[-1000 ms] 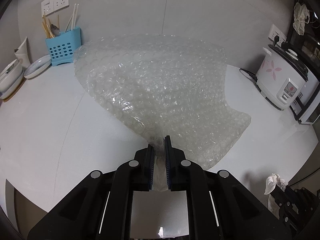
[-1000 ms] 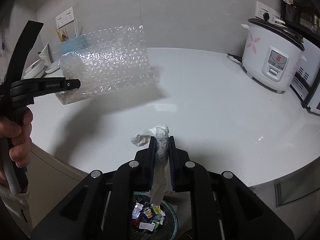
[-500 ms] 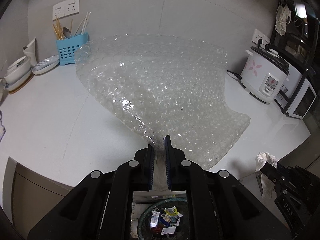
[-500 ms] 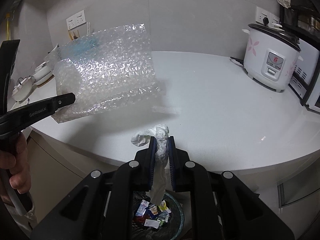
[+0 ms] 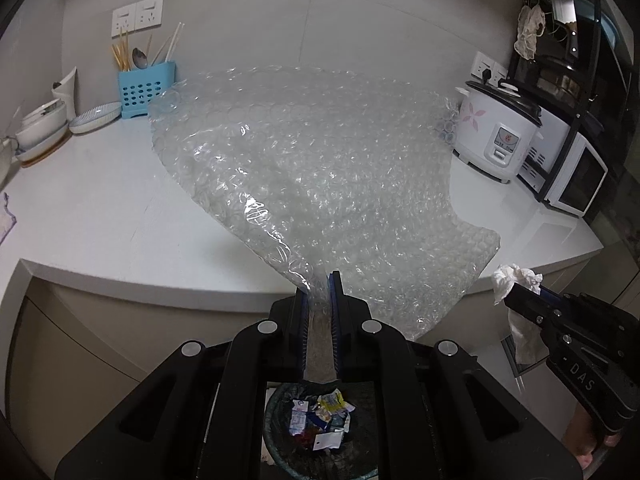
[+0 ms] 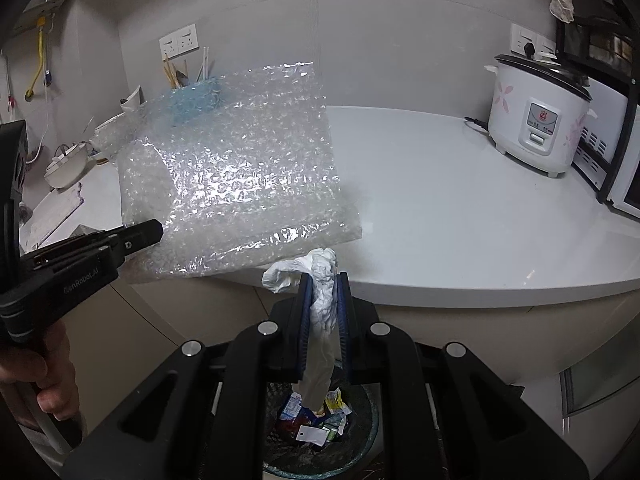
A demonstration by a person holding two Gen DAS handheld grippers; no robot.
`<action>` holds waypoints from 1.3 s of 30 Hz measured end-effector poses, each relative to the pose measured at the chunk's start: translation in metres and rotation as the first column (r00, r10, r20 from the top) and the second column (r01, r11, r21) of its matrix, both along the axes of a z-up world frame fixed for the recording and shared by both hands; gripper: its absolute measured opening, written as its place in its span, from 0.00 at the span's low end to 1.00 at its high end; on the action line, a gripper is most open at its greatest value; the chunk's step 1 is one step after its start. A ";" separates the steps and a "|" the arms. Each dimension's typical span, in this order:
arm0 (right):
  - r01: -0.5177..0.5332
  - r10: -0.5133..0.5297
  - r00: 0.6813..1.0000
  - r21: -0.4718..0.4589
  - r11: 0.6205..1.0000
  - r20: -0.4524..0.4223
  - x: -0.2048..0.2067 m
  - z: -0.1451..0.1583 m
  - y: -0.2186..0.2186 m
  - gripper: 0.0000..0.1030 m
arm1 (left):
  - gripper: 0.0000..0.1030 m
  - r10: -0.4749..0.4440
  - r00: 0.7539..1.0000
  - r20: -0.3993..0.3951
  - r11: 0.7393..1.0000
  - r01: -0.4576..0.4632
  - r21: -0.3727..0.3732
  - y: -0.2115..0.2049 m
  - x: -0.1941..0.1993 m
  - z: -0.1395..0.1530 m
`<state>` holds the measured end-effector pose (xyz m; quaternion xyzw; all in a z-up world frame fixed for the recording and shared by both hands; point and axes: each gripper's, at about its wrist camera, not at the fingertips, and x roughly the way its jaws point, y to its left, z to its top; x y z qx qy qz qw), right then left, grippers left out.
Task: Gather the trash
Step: 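Carry the bubble-wrap sheet and white tissue down over the teal wastebasket with both tools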
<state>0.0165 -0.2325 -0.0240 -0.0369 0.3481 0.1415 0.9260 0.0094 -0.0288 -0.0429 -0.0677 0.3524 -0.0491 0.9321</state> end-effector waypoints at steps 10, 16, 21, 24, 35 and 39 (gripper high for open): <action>-0.018 0.018 0.999 0.011 1.000 -0.037 -0.037 -0.028 -0.004 0.11 | 0.08 -0.033 0.998 -0.049 0.999 0.032 -0.018 -0.004 -0.052 -0.045; -0.008 0.009 0.997 0.011 1.000 -0.081 -0.044 -0.054 -0.010 0.11 | 0.08 -0.034 0.996 -0.083 0.999 0.036 0.019 -0.007 -0.072 -0.069; -0.014 0.015 0.992 0.007 1.000 -0.122 -0.048 -0.079 -0.011 0.11 | 0.08 -0.040 0.991 -0.125 0.998 0.045 0.043 -0.010 -0.082 -0.093; -0.012 0.012 0.989 -0.003 1.000 -0.145 -0.049 -0.094 -0.012 0.11 | 0.08 -0.042 0.987 -0.157 0.998 0.050 0.045 -0.009 -0.085 -0.110; 0.009 -0.017 0.980 -0.044 0.999 -0.200 -0.041 -0.144 -0.012 0.11 | 0.08 -0.044 0.963 -0.267 0.996 0.061 0.058 -0.011 -0.085 -0.173; 0.010 -0.019 0.972 -0.040 0.999 -0.234 -0.034 -0.168 -0.011 0.11 | 0.08 -0.035 0.953 -0.301 0.996 0.057 0.066 -0.011 -0.081 -0.197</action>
